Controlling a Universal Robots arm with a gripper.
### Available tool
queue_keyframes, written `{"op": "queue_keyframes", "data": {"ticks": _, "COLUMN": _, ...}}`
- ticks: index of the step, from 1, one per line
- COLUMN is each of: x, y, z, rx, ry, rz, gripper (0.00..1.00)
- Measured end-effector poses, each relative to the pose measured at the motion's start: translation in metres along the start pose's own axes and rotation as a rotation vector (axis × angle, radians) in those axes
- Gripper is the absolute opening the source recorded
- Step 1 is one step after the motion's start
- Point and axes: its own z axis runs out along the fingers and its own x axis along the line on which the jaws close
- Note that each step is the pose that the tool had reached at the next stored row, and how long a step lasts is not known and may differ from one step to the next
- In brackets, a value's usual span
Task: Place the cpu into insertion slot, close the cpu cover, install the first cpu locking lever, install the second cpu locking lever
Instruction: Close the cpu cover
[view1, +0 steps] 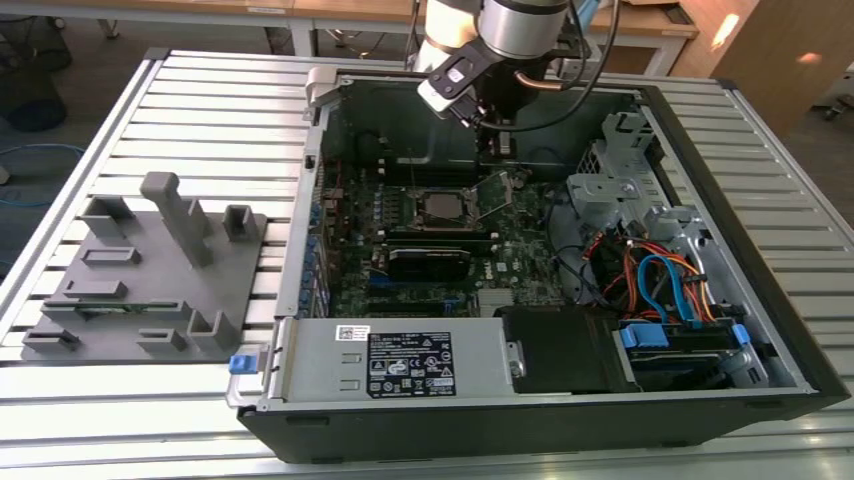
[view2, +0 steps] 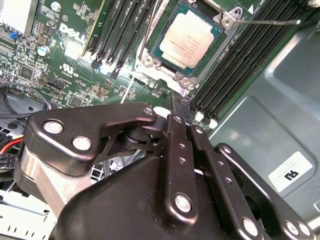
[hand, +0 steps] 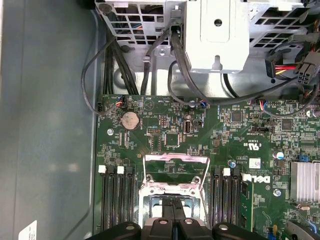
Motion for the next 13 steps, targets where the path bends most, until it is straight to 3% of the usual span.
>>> {"op": "queue_keyframes", "data": {"ticks": 13, "x": 0.0, "y": 0.0017, "z": 0.0, "rx": 0.0, "ry": -0.0001, "rz": 0.0, "gripper": 0.1}}
